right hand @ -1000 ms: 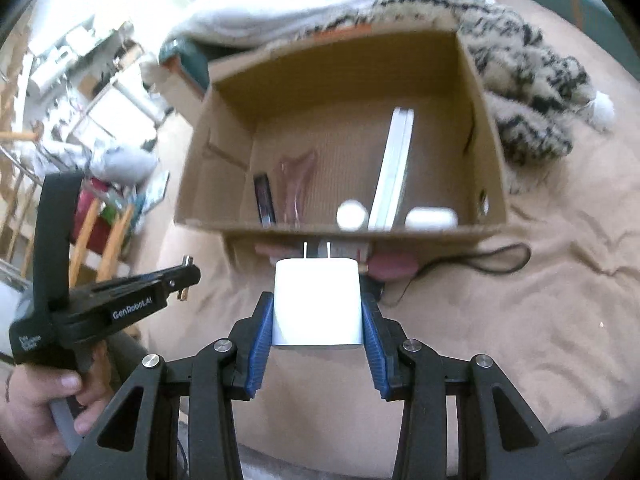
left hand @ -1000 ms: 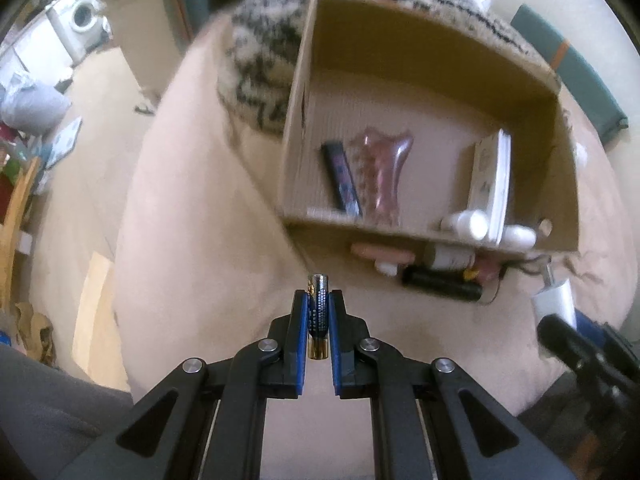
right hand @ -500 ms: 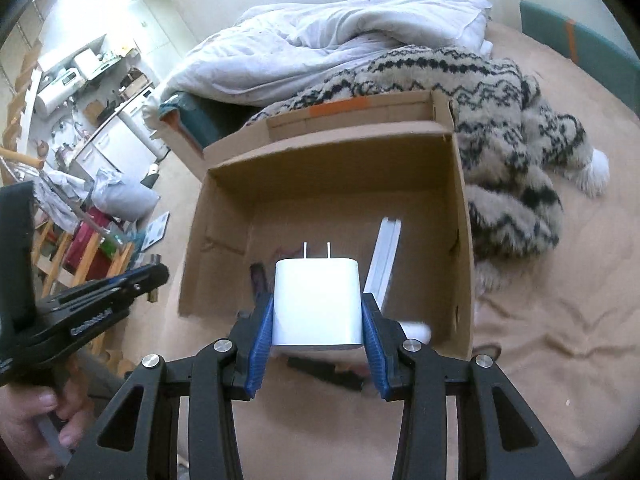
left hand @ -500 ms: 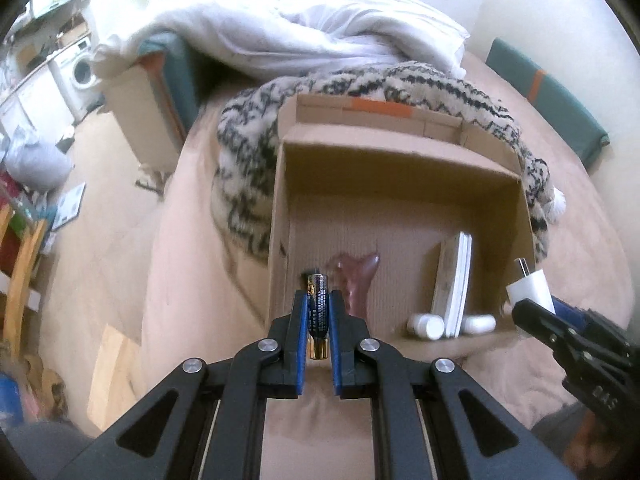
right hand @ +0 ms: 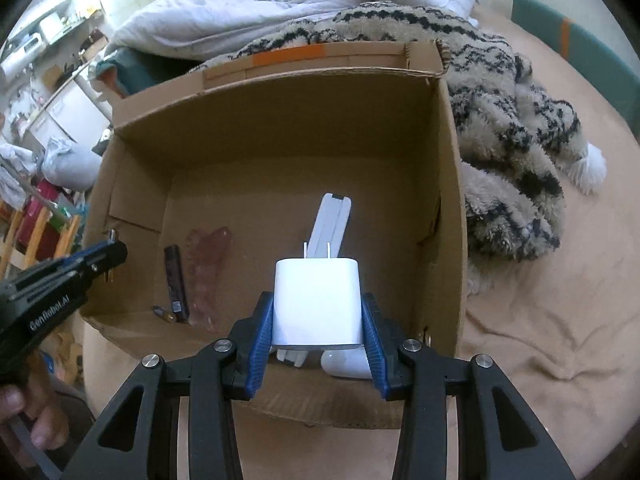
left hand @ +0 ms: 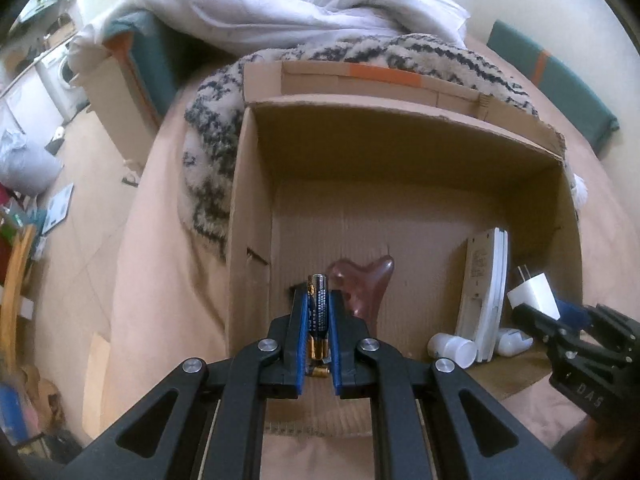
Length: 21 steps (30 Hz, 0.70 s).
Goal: Organize rigid objects
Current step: 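Lower the battery into the box with the left tool while the right tool drops the charger in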
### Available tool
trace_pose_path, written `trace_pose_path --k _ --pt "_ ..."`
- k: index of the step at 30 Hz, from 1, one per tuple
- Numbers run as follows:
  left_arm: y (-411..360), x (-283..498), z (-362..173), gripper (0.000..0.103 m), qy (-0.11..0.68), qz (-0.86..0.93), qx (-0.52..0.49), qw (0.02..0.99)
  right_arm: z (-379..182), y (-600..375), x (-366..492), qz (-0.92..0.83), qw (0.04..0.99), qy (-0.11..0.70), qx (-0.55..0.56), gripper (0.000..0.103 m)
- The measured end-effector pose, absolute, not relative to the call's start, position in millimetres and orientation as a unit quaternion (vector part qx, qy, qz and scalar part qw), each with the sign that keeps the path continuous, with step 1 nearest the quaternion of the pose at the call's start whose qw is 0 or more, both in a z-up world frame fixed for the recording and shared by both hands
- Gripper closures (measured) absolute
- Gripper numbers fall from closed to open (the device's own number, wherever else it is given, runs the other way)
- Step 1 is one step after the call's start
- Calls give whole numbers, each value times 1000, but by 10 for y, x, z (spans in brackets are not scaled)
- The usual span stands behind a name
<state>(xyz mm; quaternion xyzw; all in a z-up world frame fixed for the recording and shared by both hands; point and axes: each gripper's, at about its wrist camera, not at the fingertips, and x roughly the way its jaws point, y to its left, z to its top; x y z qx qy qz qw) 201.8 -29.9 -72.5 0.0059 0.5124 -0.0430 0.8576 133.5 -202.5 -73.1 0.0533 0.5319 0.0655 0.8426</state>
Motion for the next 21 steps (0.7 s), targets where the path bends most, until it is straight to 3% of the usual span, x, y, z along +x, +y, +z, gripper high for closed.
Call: trace_pose_path --k 21 --pt "-375 2046 -885 94 517 -27 29 855 -843 -2025 1386 49 829 554 61 59"
